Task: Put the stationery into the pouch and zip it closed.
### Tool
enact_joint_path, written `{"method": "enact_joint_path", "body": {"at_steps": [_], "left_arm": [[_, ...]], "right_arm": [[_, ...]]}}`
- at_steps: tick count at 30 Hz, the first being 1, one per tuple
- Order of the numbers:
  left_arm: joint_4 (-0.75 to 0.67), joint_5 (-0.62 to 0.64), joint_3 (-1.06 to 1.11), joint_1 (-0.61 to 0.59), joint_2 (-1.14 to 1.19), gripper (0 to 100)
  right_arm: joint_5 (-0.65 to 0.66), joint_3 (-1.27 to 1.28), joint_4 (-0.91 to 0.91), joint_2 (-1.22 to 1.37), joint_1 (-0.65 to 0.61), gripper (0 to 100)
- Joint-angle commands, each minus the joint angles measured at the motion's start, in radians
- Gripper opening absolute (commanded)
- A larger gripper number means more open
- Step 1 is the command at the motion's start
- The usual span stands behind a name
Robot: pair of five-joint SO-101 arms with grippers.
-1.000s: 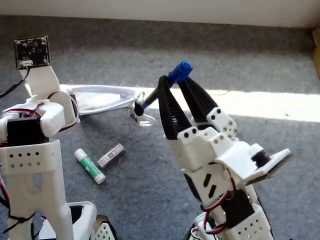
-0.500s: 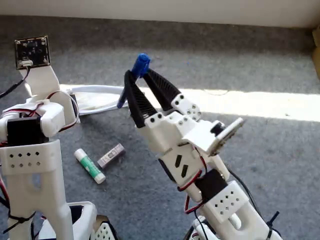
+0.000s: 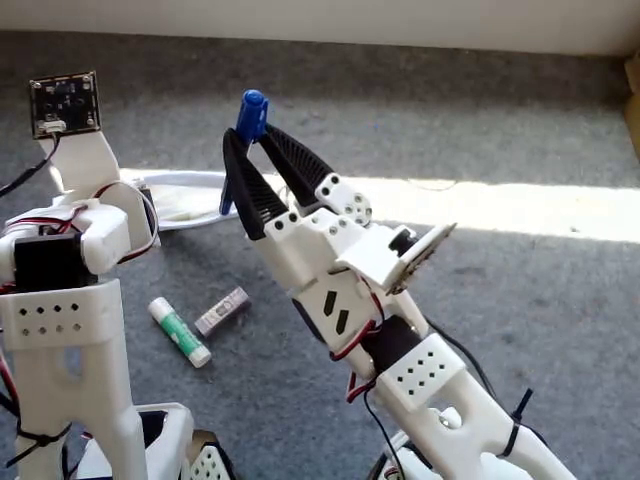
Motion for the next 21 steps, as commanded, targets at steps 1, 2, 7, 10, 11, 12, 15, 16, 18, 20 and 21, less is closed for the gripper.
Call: {"method": "enact_joint_path", "body": {"at_steps": [1,2,7,10,11,12,15,16,18,20,21], "left_arm": [[-0.005,0.011,0.004,0.021,-0.005,1],[-0.005,0.011,0.004,0.021,-0.005,1],[-0.005,0.011,0.004,0.021,-0.005,1],[-0.005,0.011,0.004,0.021,-0.005,1],[-0.005,0.011,0.004,0.021,-0.005,1],[-0.005,0.011,0.004,0.021,-0.005,1],[-0.006,0.011,0.004,0.021,-0.005,1],[-0.006,0.011,0.004,0.021,-0.005,1],[-0.006,0.011,0.002,0.021,-0.005,1],[-0.006,0.011,0.002,0.021,-0.005,1],[-0.005,0.011,0.002,0.021,-0.005,1]], "right_arm": [[-0.002,-0.07,-0.039,0.03,-0.004,0.5],[0.0,-0.07,-0.039,0.044,-0.002,0.5],[0.0,-0.097,-0.068,0.082,0.001,0.5],[0.0,-0.108,-0.073,0.082,0.001,0.5],[0.0,-0.108,-0.073,0.081,0.001,0.5],[0.0,-0.108,-0.073,0.074,0.001,0.5],[0.0,-0.108,-0.07,0.056,0.001,0.5],[0.0,-0.108,-0.07,0.054,0.001,0.5],[0.0,-0.108,-0.07,0.053,0.001,0.5],[0.0,-0.108,-0.07,0.058,0.001,0.5],[0.0,-0.108,-0.07,0.059,0.001,0.5]]}}
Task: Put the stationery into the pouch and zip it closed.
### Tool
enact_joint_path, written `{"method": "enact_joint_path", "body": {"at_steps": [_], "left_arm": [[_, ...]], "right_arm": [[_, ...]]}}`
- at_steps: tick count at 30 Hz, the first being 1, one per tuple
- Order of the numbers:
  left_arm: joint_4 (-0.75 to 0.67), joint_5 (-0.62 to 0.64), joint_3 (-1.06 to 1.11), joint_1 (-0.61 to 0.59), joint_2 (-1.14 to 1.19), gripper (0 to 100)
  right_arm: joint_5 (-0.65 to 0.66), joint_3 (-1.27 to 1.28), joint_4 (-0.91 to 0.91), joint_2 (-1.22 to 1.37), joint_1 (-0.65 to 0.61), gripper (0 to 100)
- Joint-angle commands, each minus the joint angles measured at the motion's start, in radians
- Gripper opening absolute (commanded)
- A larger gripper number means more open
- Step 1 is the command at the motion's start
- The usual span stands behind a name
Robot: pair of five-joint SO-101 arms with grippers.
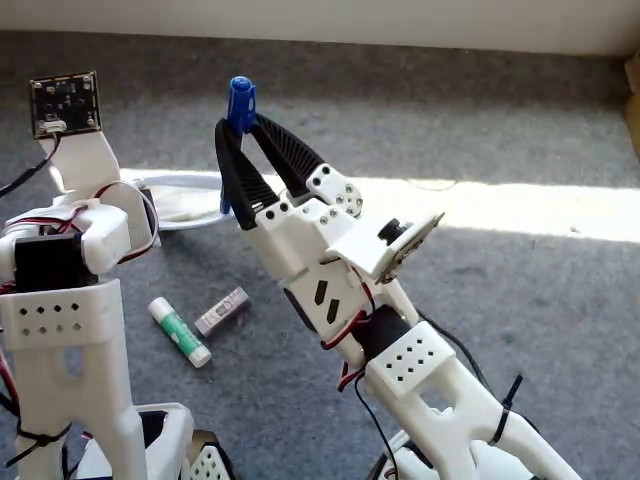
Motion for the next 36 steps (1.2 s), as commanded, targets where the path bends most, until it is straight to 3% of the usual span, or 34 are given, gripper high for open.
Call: {"method": "enact_joint_path", "body": {"at_steps": [1,23,29,36], "left_arm": [[-0.005,0.011,0.002,0.021,-0.005,1],[-0.009,0.009,0.002,0.021,-0.005,1],[-0.006,0.008,0.002,0.021,-0.005,1],[-0.009,0.009,0.002,-0.018,-0.005,1]], "right_arm": [[0.002,-0.061,-0.018,-0.022,0.001,0.5],[0.002,-0.119,-0.024,0.11,0.001,0.5],[0.002,-0.111,-0.163,0.209,0.01,0.5],[0.002,-0.111,-0.166,0.225,0.016,0.5]]}}
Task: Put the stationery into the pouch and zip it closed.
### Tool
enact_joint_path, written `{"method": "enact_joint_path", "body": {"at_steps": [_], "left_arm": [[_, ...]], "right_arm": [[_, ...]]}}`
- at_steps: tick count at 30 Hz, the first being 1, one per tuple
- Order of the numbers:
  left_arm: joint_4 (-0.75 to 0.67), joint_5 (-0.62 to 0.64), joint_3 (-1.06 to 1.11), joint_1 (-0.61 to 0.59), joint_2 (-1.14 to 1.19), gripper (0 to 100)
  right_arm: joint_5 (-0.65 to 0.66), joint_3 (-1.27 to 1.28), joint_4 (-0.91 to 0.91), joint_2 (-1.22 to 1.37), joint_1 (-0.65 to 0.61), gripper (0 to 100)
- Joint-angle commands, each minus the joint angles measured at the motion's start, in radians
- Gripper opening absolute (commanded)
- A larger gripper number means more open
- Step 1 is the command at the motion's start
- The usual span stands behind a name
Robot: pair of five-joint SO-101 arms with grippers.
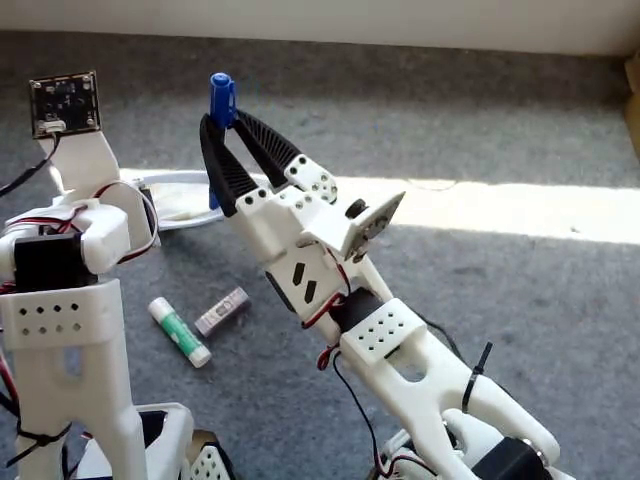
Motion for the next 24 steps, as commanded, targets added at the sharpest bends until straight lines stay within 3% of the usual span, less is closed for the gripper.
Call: {"method": "enact_joint_path", "body": {"at_steps": [1,7,11,15,24], "left_arm": [[-0.009,0.009,0.002,-0.018,-0.005,1],[-0.009,0.009,0.002,-0.019,-0.005,1],[-0.011,0.011,0.002,-0.016,-0.005,1],[-0.011,0.011,0.001,-0.016,-0.005,1],[-0.011,0.011,0.001,-0.015,-0.005,1]], "right_arm": [[0.002,-0.053,-0.024,-0.018,0.016,0.5],[0.011,-0.019,-0.022,-0.019,0.013,0.5],[0.153,0.025,-0.027,-0.022,-0.004,0.5],[0.183,0.093,-0.019,-0.12,-0.047,0.5],[0.141,0.213,0.269,-0.398,-0.065,0.5]]}}
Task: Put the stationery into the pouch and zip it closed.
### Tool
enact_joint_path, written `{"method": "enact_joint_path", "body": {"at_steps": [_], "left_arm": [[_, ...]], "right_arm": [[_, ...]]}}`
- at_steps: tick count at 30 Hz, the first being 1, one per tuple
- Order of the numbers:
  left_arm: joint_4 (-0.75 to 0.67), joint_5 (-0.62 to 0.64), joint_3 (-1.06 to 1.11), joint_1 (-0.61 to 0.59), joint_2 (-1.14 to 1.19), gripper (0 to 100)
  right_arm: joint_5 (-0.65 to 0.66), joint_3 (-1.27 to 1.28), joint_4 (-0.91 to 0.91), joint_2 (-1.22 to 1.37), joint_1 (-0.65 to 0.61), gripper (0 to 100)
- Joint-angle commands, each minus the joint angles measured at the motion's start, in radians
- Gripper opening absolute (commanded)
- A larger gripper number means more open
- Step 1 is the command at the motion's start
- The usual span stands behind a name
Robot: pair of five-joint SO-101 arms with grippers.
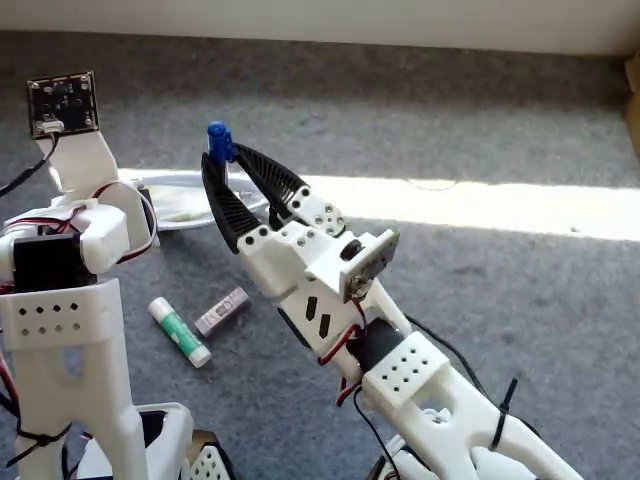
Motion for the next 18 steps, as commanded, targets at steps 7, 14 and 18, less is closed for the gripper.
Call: {"method": "enact_joint_path", "body": {"at_steps": [7,14,18], "left_arm": [[-0.006,0.011,0.002,-0.008,-0.005,1],[-0.011,0.011,0.002,-0.004,-0.005,1],[-0.011,0.011,0.002,-0.004,-0.005,1]], "right_arm": [[-0.097,0.165,0.045,-0.151,-0.008,0.5],[-0.095,0.211,0.045,-0.154,-0.013,0.5],[-0.097,0.213,0.047,-0.156,-0.013,0.5]]}}
